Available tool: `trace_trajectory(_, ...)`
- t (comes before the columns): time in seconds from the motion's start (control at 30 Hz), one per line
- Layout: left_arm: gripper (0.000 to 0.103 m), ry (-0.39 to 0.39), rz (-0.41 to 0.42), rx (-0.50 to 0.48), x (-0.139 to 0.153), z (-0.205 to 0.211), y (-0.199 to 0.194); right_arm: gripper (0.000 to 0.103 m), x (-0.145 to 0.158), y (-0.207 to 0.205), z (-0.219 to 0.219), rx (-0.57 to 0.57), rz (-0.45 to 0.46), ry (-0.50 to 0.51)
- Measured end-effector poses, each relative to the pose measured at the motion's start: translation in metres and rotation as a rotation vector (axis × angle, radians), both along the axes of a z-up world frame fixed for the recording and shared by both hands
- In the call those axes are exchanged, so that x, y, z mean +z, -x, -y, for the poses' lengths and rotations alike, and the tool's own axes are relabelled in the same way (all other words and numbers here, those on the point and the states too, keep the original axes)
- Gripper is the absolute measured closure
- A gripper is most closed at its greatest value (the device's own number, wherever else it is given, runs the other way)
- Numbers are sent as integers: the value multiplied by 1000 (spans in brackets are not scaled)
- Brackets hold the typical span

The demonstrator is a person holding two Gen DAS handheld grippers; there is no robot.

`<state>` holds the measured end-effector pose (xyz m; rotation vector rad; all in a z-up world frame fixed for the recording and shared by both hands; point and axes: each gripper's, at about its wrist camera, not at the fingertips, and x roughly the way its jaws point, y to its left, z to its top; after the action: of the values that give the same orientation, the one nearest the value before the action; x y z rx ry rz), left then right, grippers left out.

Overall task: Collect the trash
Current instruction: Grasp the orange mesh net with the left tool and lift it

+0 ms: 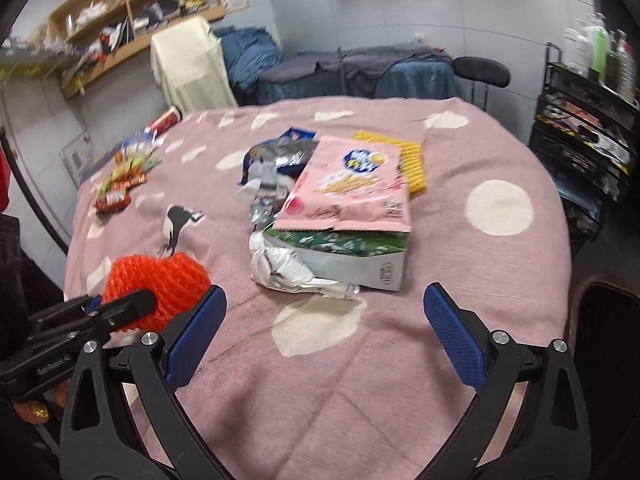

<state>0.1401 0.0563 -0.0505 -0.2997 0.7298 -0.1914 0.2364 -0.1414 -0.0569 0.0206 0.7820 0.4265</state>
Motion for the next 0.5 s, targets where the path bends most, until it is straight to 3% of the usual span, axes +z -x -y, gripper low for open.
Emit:
trace_trajectory(0.13, 78, 6, 11, 13, 1, -6, 3, 10, -7, -17, -23, 62, -50, 53)
trace_trajectory(0.33, 78, 16, 13, 25, 1, -13, 7, 34, -19, -38, -53, 141, -121, 130)
trace_trajectory(0.5, 78, 19, 8, 25, -1, -13, 9, 63, -29, -47, -71, 181, -166, 176)
